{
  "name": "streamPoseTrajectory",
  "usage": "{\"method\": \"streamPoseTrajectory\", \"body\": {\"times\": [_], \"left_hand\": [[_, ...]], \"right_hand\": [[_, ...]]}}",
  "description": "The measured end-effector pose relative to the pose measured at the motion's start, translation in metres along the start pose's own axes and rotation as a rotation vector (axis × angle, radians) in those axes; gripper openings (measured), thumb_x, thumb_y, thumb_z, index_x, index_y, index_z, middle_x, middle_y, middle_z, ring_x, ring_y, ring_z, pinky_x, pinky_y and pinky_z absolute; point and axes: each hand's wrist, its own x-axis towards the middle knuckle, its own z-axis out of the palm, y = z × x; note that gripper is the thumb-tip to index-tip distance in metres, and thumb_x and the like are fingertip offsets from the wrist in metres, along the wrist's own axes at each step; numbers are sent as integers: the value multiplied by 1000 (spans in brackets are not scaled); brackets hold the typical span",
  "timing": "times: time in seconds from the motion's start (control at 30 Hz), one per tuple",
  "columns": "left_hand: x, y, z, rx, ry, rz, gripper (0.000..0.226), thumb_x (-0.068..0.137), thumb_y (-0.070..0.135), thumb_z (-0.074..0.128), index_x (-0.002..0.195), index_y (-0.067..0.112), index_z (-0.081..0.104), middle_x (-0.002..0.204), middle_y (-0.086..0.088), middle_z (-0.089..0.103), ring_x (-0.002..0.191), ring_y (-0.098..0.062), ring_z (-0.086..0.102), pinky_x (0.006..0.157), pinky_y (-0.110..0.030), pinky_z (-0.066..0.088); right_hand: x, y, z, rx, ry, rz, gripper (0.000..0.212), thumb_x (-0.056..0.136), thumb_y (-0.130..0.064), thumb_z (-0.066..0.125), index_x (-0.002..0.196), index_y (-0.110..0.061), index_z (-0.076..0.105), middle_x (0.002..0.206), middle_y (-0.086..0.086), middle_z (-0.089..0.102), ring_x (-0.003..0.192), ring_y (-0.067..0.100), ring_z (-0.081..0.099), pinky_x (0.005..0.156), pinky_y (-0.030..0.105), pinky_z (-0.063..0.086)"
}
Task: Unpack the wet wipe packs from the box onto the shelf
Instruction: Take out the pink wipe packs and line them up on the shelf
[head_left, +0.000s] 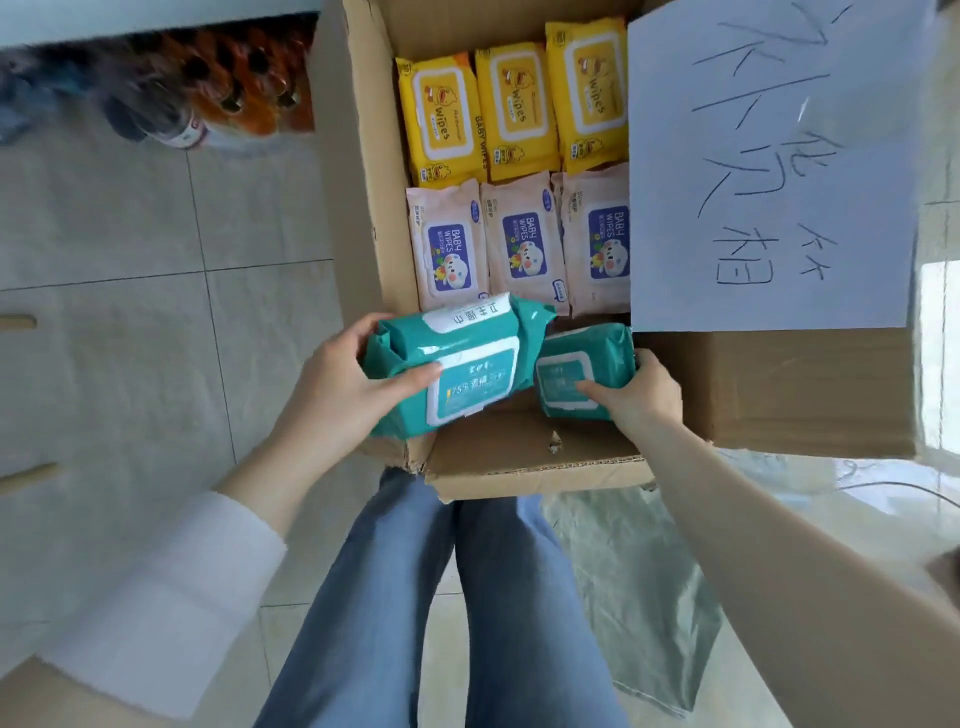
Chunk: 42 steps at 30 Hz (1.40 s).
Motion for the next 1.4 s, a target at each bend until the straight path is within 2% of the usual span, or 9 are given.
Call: {"method": "streamPoseTrajectory", "body": {"times": [0.13,0.3,0.53,0.73,0.9,1.07,1.17,1.3,1.4], "left_hand": [[-31,23,-69,-306,84,-20,42,51,51,74,85,29,64,82,18,71,83,-5,66,84,-34,52],[-61,62,-170,-514,84,117,46,55,53,77,91,31,60,79,24,71,81,1,67,77,-23,53],[-86,95,-354,-570,154,331,30,69,48,66,91,27,63,92,18,73,96,-5,66,91,-33,49],[-89,116,-479,-577,204,445,52,55,59,63,96,27,64,98,11,73,98,-10,67,91,-35,50],[-65,170,-523,-569,251,590,40,64,56,65,94,28,63,91,16,73,90,-3,68,83,-29,52],[-22,258,-547,-558,235,730,27,74,48,62,93,29,60,93,15,70,85,0,67,77,-24,50],[13,309,-554,-562,261,777,15,82,38,56,92,27,59,95,14,67,82,3,65,77,-20,50],[67,363,-563,-551,290,780,8,94,28,49,94,26,57,100,11,65,92,-4,62,85,-23,49],[108,394,-574,-531,311,767,6,94,27,50,94,28,56,100,12,64,93,-5,61,78,-22,49]], "right_hand": [[-72,-25,-22,172,18,-7,53,75,-28,77,120,-11,55,118,5,64,98,18,60,76,26,46],[-158,-79,-41,474,27,-38,47,70,-23,80,112,-12,60,95,-1,66,83,17,62,68,26,51],[-278,-209,-52,847,-74,-126,65,55,-32,85,110,-6,58,98,6,72,85,20,71,63,28,61],[-340,-324,-56,1039,-181,-288,70,36,-37,87,95,-12,59,97,5,69,85,18,69,55,24,59],[-344,-392,-91,1183,-195,-408,57,47,-27,77,96,-5,56,88,9,74,68,15,73,51,25,58],[-326,-445,-153,1196,-88,-560,95,17,-37,94,99,-6,57,82,2,77,73,17,74,55,26,58],[-305,-480,-197,1217,-131,-628,66,47,-25,82,104,-2,56,79,2,77,72,16,74,53,23,57],[-273,-531,-241,1213,-117,-657,104,10,-36,95,101,-4,58,88,6,76,83,20,73,58,27,59],[-244,-570,-264,1194,-129,-669,95,21,-33,94,105,-4,58,99,11,74,87,22,73,61,29,60]]}}
